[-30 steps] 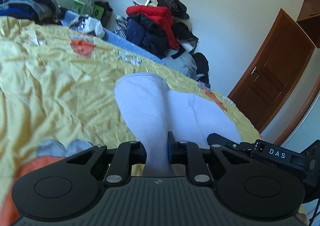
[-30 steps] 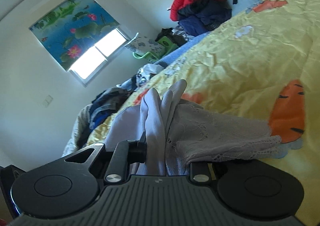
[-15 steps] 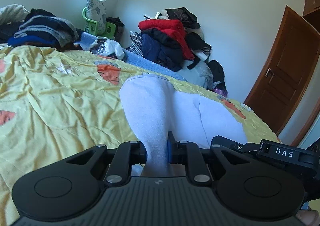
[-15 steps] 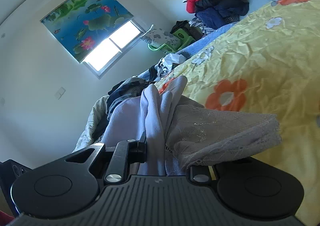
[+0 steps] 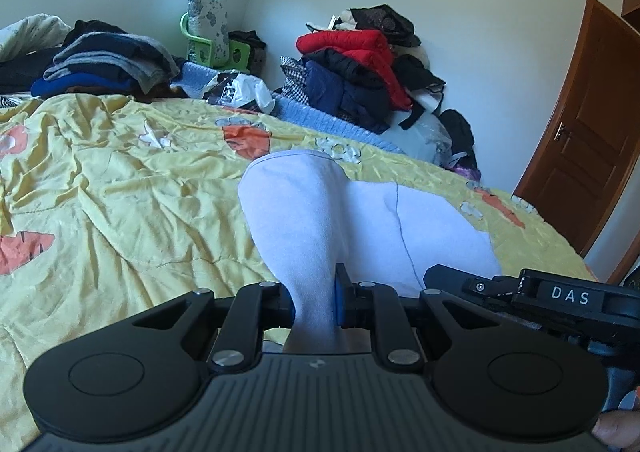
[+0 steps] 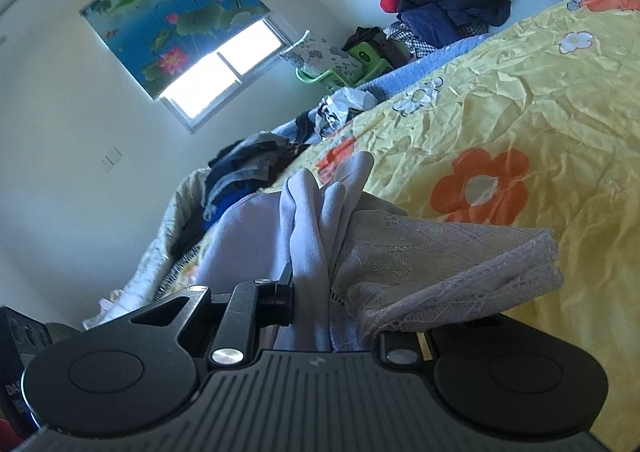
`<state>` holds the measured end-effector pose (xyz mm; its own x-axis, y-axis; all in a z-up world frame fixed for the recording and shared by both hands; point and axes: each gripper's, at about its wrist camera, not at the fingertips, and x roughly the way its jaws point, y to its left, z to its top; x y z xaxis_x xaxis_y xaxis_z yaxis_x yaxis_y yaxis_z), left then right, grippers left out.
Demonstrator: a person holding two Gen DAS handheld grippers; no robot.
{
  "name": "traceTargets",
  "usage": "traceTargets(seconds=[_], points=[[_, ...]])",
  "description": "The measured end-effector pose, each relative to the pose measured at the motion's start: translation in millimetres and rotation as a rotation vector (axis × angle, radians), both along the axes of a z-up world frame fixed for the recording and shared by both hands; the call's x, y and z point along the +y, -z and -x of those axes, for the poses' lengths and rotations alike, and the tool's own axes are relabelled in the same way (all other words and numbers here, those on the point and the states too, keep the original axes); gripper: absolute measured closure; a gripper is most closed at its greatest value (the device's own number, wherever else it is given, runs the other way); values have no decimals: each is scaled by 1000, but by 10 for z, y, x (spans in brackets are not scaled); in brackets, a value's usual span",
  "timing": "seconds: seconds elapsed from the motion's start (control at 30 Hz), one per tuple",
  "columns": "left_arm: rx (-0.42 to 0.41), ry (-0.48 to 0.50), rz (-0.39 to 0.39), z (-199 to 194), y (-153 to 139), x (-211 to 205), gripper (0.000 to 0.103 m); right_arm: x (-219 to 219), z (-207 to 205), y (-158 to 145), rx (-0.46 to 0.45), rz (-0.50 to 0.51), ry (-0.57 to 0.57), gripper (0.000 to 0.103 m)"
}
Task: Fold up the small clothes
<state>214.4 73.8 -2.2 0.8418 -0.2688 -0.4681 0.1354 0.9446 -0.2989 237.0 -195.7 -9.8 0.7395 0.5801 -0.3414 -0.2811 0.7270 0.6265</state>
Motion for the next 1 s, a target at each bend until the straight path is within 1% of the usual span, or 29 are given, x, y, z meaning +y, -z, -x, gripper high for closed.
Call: traceTargets(seconds=[0.3,0.63,1.0], points=[[20,0,-18,-72,83,-36,87,44,-42,79,2,62,4,78],[20,7,-33,-146,87,-78,87,36,-41,53,-9,75,15,78],[54,6,-53,-254,192,-104,87,34,-103,146,22,84,26,78]])
